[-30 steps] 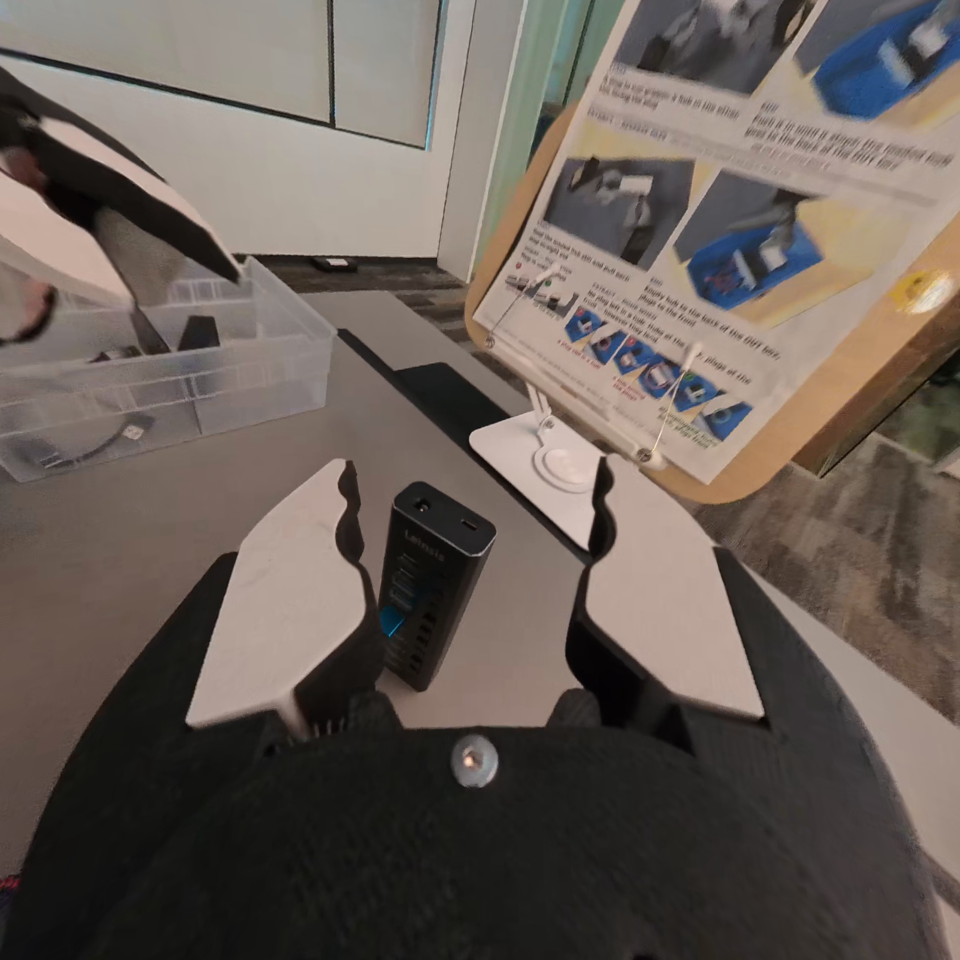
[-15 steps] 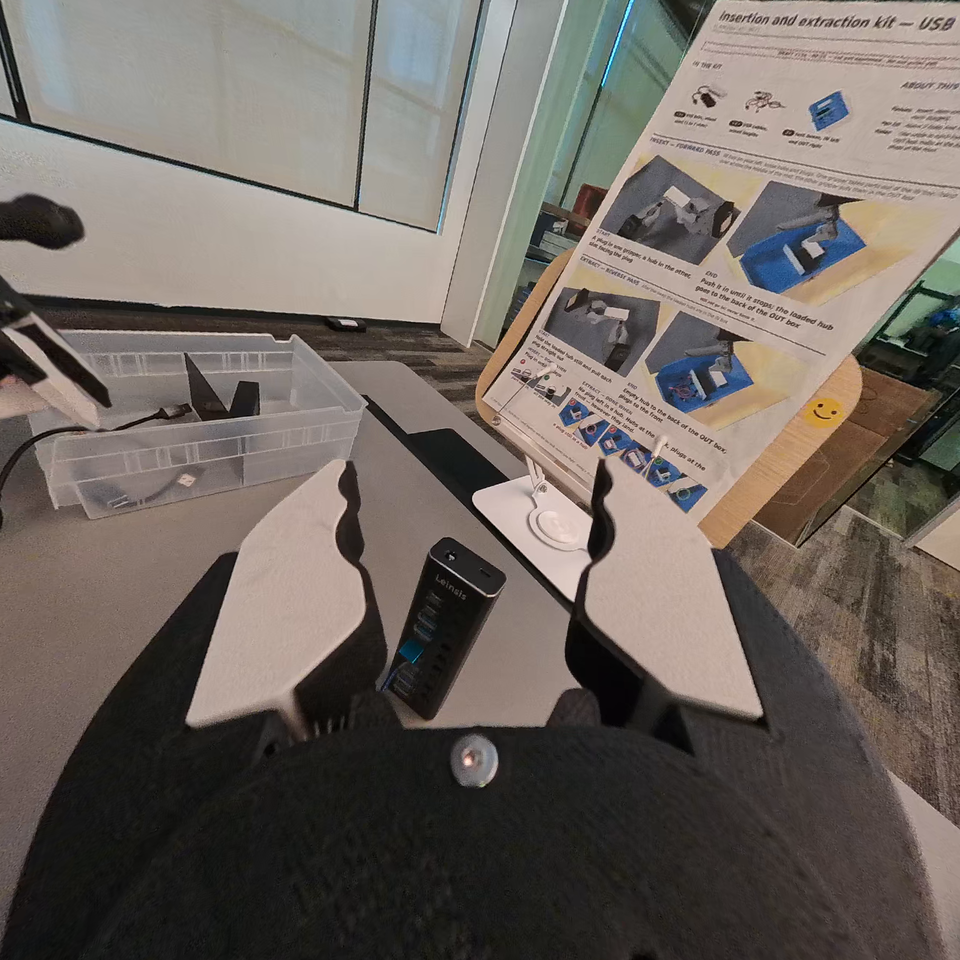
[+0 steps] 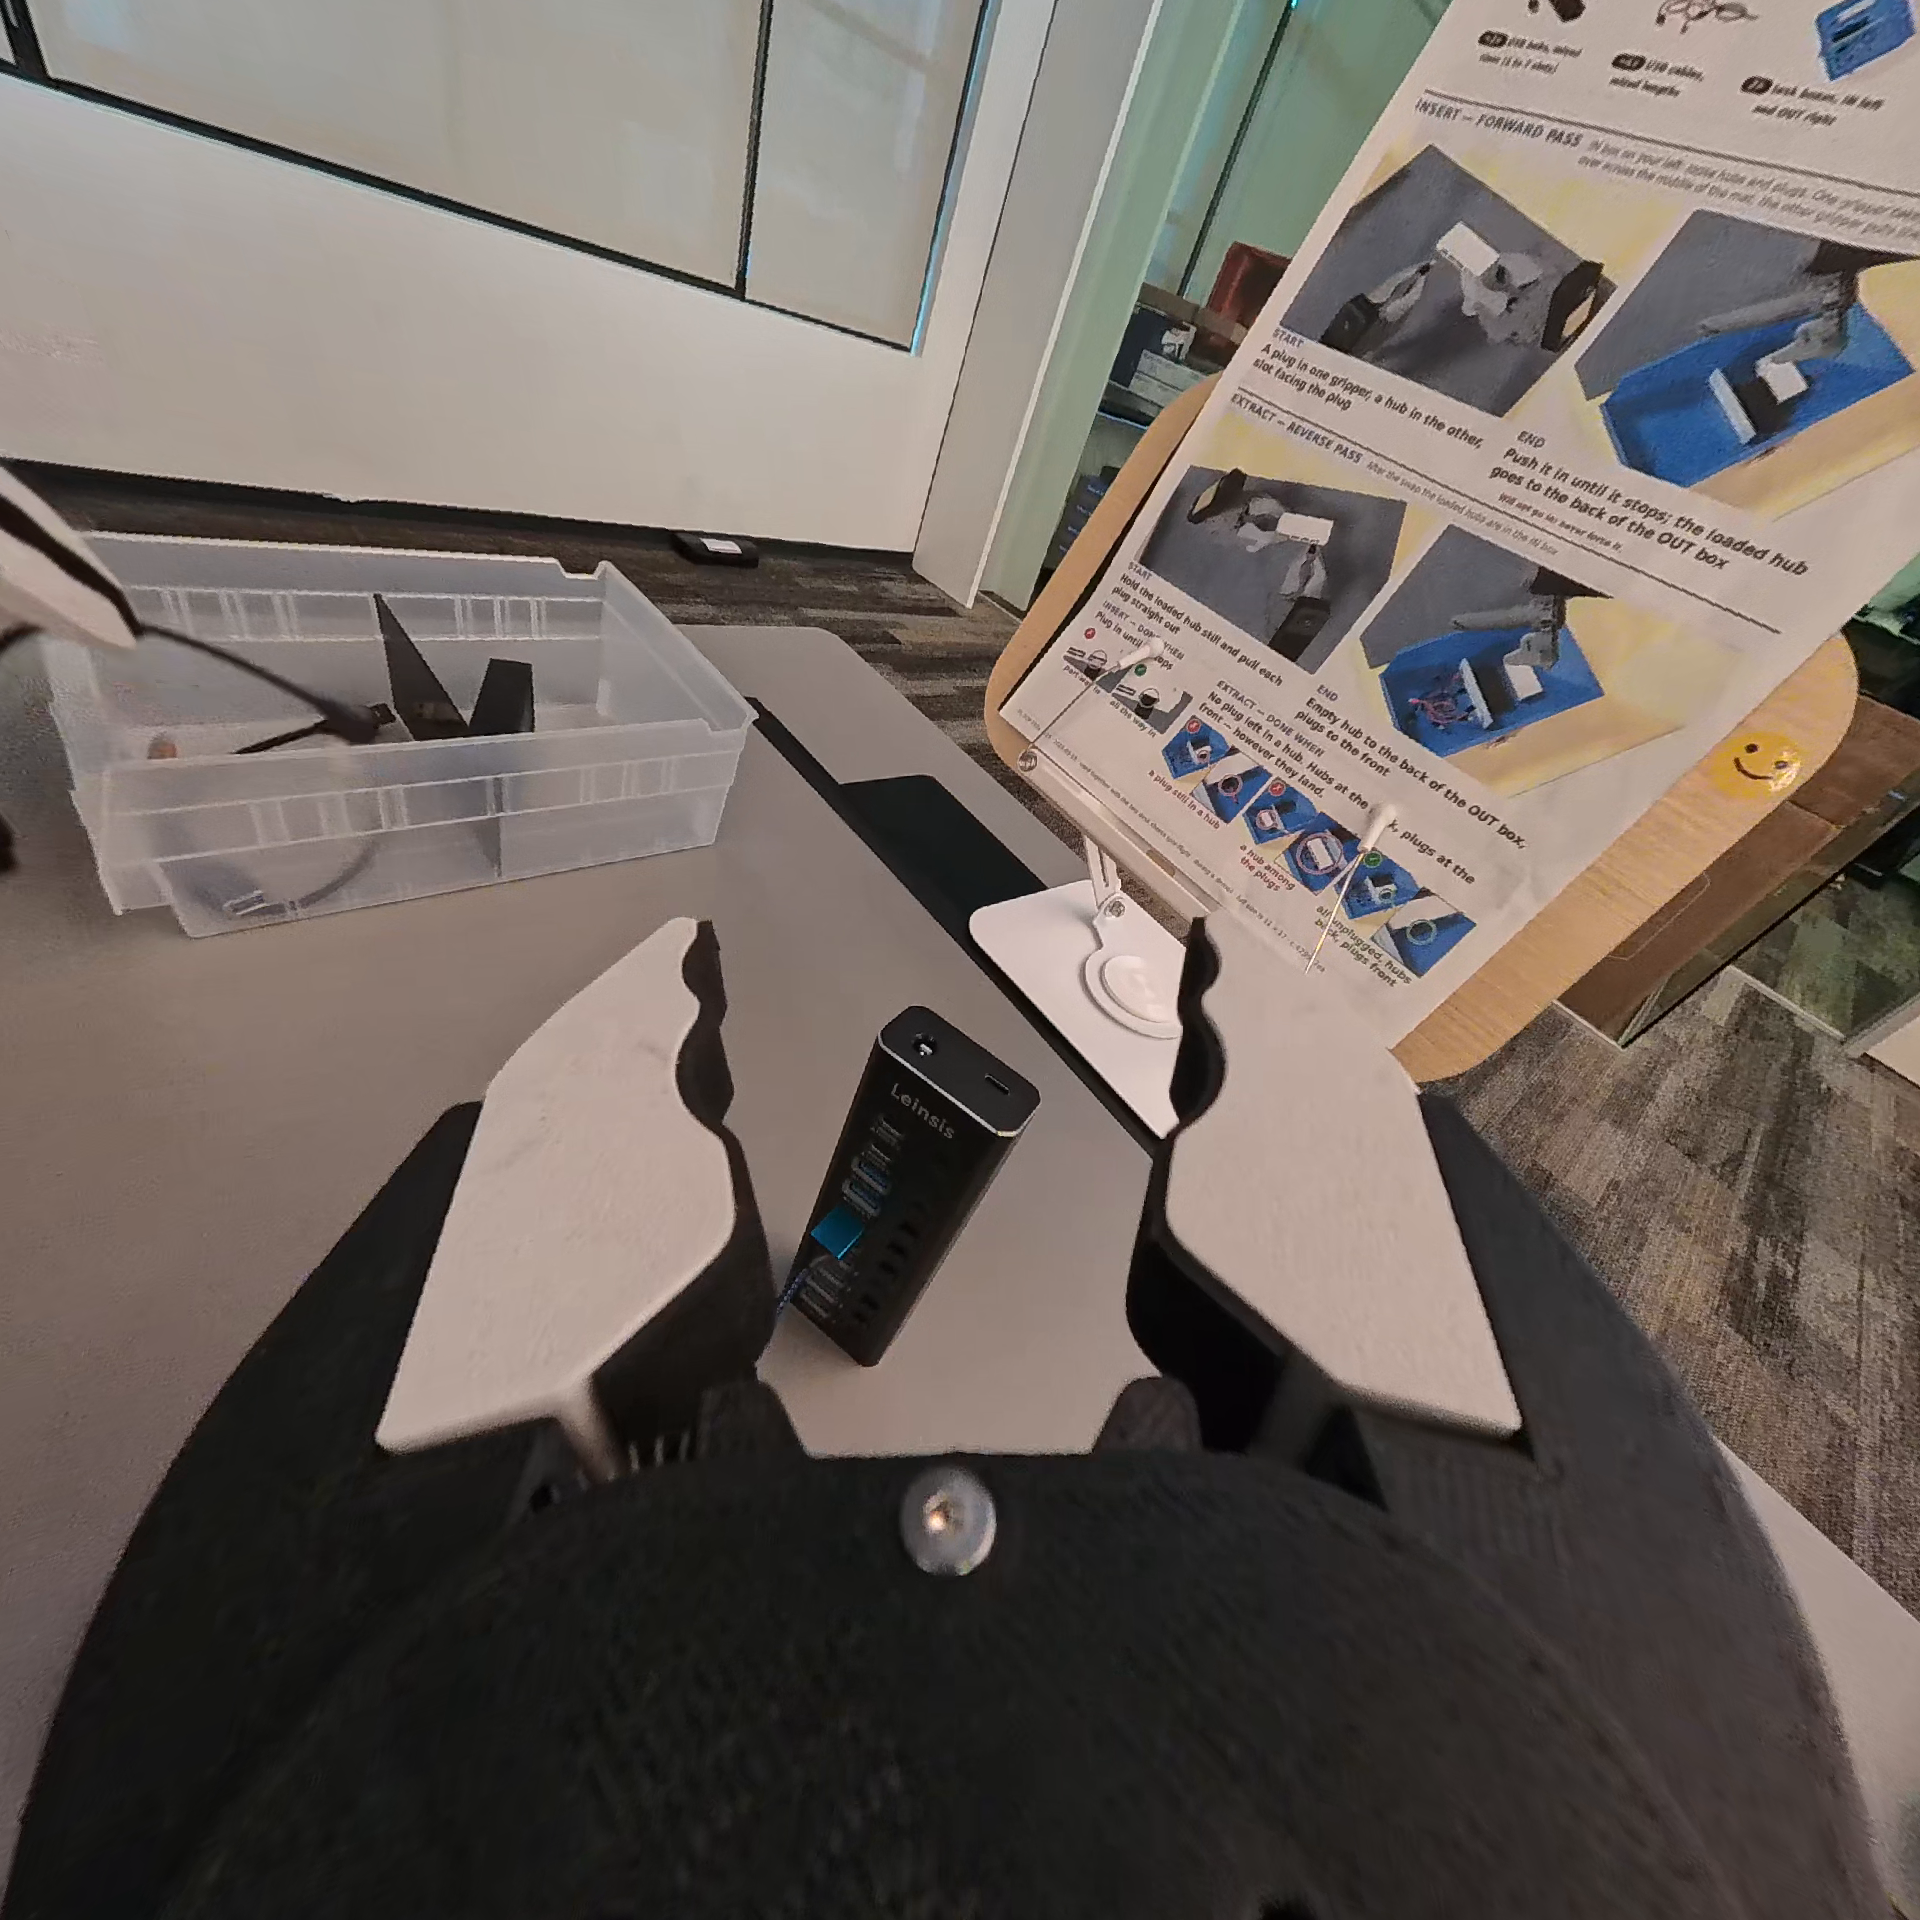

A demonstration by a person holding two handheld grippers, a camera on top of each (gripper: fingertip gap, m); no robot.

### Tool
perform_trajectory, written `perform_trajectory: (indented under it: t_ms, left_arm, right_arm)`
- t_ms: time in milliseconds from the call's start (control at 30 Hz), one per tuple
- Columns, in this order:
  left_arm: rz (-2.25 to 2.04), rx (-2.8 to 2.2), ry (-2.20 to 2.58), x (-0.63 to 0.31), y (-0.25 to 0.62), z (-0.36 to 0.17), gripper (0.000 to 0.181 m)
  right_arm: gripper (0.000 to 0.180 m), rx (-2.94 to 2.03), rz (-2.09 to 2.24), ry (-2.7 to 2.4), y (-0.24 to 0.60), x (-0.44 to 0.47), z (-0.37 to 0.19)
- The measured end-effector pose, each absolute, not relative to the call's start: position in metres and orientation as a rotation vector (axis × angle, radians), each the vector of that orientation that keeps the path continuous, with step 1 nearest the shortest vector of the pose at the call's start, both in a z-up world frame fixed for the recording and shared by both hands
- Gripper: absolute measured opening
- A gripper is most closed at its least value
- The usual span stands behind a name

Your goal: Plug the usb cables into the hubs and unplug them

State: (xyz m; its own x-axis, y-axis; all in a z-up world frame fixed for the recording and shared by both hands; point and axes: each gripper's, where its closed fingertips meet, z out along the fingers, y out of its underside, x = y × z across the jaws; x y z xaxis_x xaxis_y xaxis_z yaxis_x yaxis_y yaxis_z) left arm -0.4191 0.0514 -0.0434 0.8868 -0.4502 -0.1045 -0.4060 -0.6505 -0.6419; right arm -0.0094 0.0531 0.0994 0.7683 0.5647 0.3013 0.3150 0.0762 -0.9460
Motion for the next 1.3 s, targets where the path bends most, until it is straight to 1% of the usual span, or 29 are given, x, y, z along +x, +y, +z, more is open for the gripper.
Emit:
perform_trajectory:
  t_ms: [100, 200, 300, 400, 533, 633, 767, 933, 967, 1033, 1133, 1167, 1233, 1300]
  left_arm:
    - [-0.104, -2.206, 0.624, -0.405, 0.037, 0.004, 0.003]
    - [-0.252, -2.028, 0.815, -0.352, 0.004, 0.043, 0.003]
    - [-0.482, -1.935, 1.063, -0.283, -0.032, 0.048, 0.003]
    - [-0.561, -1.953, 1.256, -0.224, -0.039, 0.013, 0.003]
    - [-0.656, -2.081, 1.433, -0.162, -0.030, -0.065, 0.003]
    - [-0.740, -2.183, 1.481, -0.135, -0.021, -0.110, 0.003]
    - [-0.821, -2.252, 1.456, -0.120, -0.011, -0.138, 0.003]
    - [-0.733, -2.277, 1.424, -0.127, -0.003, -0.149, 0.004]
    - [-0.721, -2.263, 1.415, -0.127, -0.002, -0.149, 0.006]
    - [-0.747, -2.242, 1.384, -0.126, -0.003, -0.143, 0.016]
    - [-0.767, -2.202, 1.294, -0.132, -0.003, -0.121, 0.038]
    - [-0.755, -2.161, 1.251, -0.137, -0.001, -0.108, 0.039]
    - [-0.749, -2.022, 1.098, -0.158, 0.006, -0.068, 0.034]
    - [-0.764, -1.864, 0.927, -0.198, 0.013, -0.021, 0.027]
  right_arm:
    - [0.084, -1.524, 0.196, -0.744, 0.054, -0.009, 0.100]
    - [0.084, -1.521, 0.180, -0.746, 0.054, -0.010, 0.101]
    - [0.084, -1.524, 0.181, -0.749, 0.054, -0.011, 0.100]
    - [0.084, -1.543, 0.162, -0.764, 0.055, -0.011, 0.095]
    - [0.084, -1.561, 0.107, -0.779, 0.056, -0.007, 0.090]
    - [0.084, -1.565, 0.095, -0.782, 0.054, -0.003, 0.089]
    - [0.084, -1.553, 0.090, -0.767, 0.052, 0.002, 0.094]
    - [0.083, -1.547, 0.065, -0.766, 0.054, 0.008, 0.098]
    - [0.083, -1.546, 0.070, -0.765, 0.054, 0.008, 0.098]
    - [0.083, -1.546, 0.074, -0.766, 0.054, 0.008, 0.098]
    - [0.083, -1.558, 0.037, -0.782, 0.054, 0.010, 0.095]
    - [0.083, -1.562, 0.018, -0.787, 0.053, 0.011, 0.094]
    - [0.083, -1.562, -0.001, -0.798, 0.051, 0.011, 0.094]
    - [0.082, -1.551, 0.022, -0.797, 0.048, 0.008, 0.096]
